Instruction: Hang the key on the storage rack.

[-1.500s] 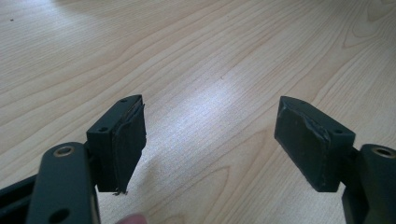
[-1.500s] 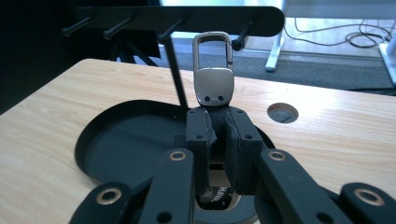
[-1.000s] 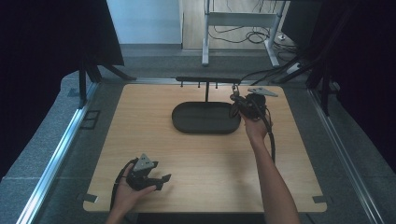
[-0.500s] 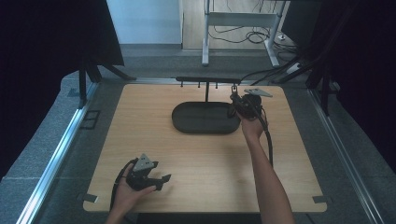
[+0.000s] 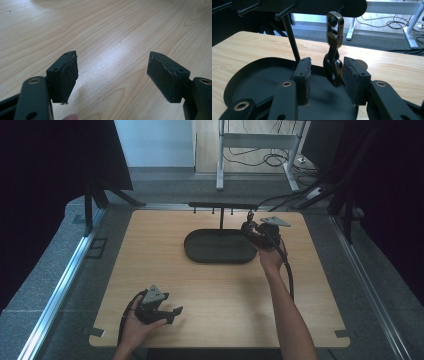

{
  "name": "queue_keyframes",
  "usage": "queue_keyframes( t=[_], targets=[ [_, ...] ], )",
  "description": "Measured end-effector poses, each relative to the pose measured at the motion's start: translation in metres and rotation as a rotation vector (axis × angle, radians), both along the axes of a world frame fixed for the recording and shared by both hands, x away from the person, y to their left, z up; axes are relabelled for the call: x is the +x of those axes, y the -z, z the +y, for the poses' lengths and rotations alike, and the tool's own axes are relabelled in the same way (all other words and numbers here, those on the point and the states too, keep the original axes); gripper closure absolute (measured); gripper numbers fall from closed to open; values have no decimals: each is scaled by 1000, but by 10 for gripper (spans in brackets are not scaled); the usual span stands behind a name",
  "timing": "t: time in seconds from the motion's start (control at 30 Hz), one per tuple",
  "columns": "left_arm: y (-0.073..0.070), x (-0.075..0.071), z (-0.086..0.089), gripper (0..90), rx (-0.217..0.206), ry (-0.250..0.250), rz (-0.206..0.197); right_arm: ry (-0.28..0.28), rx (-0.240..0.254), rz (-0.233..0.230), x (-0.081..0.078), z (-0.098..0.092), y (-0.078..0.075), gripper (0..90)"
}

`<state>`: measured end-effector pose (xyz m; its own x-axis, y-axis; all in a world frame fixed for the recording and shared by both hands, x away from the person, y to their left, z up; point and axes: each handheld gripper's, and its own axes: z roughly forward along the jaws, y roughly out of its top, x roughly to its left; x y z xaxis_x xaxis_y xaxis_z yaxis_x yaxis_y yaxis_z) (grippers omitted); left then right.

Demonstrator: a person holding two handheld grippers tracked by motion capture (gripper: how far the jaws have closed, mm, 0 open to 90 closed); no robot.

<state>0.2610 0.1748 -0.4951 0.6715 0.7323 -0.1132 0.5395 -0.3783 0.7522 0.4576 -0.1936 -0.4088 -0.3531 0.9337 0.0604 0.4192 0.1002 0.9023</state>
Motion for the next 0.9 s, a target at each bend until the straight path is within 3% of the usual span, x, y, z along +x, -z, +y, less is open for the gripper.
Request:
queue_keyframes(
  t=[0.07,0.2,0.23,0.4,0.5,0.53,0.57,0.73,0.77,0.87,0.9],
  targets=[
    [0,0,-1,253,1,2,1,-15,9,-15,-7,-2,0,572],
    [1,0,-3,254,3,4,-1,-47,6,14,-17,-6,2,554],
    [1,-1,-3,254,3,6,-2,-75,7,15,-28,-10,5,554],
    [-1,-2,-6,254,-3,17,-2,-110,-6,29,-46,-19,11,556],
    [0,-2,-8,254,2,19,0,-144,23,42,-66,-29,15,556],
    [1,-2,-8,254,2,18,3,-144,23,42,-66,-29,15,556],
    [2,-1,-8,254,5,18,4,-165,25,45,-76,-31,17,553],
    [2,-1,-9,254,7,16,5,-207,16,43,-98,-33,24,550],
    [3,-1,-9,254,8,16,6,-226,2,40,-109,-32,29,548],
    [3,-1,-9,254,7,16,4,-244,9,43,-119,-31,34,547],
    [2,-1,-9,254,5,16,5,-263,14,39,-132,-33,41,545]
  ],
)
